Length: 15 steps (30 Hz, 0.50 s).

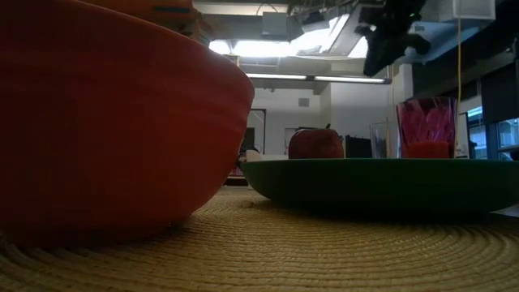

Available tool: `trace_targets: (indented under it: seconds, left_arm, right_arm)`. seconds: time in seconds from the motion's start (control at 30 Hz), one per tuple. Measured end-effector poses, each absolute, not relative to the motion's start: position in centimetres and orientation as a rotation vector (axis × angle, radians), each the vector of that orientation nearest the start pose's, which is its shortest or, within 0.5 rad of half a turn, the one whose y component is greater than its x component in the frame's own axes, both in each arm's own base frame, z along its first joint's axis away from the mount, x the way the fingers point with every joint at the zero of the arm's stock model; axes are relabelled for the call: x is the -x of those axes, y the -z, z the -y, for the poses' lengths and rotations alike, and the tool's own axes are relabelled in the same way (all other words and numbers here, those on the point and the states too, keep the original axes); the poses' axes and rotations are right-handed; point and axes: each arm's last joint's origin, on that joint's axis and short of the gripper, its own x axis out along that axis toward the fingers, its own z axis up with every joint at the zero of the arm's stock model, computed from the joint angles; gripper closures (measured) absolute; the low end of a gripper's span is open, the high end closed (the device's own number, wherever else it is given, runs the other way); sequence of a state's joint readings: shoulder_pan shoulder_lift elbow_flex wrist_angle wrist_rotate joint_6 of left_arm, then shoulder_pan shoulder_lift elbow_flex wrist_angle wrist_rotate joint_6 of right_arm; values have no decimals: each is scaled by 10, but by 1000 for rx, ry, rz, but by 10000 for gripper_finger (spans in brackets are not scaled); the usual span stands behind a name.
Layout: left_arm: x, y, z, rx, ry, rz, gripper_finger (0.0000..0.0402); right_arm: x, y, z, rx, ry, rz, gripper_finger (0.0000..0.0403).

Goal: Arrange a breakfast setting
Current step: Put the gold spoon on the brown placemat to the right of the orange bowl

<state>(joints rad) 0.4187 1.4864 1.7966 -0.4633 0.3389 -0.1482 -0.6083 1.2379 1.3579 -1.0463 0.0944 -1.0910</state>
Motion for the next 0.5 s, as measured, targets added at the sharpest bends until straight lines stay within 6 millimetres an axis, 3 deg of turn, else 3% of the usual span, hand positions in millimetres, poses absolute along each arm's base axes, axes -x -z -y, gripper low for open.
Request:
trace_targets:
  seconds: [0.13, 0.3, 0.5]
  left_arm:
    - [-284, -484, -115, 208, -69, -138, 189]
    - [-284, -480, -113, 223, -64, -176, 189]
    - [-285, -475, -108, 239, -51, -228, 189]
  right_arm:
    - [-205, -354, 147, 778, -97, -1280, 255]
    - [-213, -337, 160, 905, -205, -1576, 164]
    - [-218, -329, 166, 1009, -312, -1646, 132]
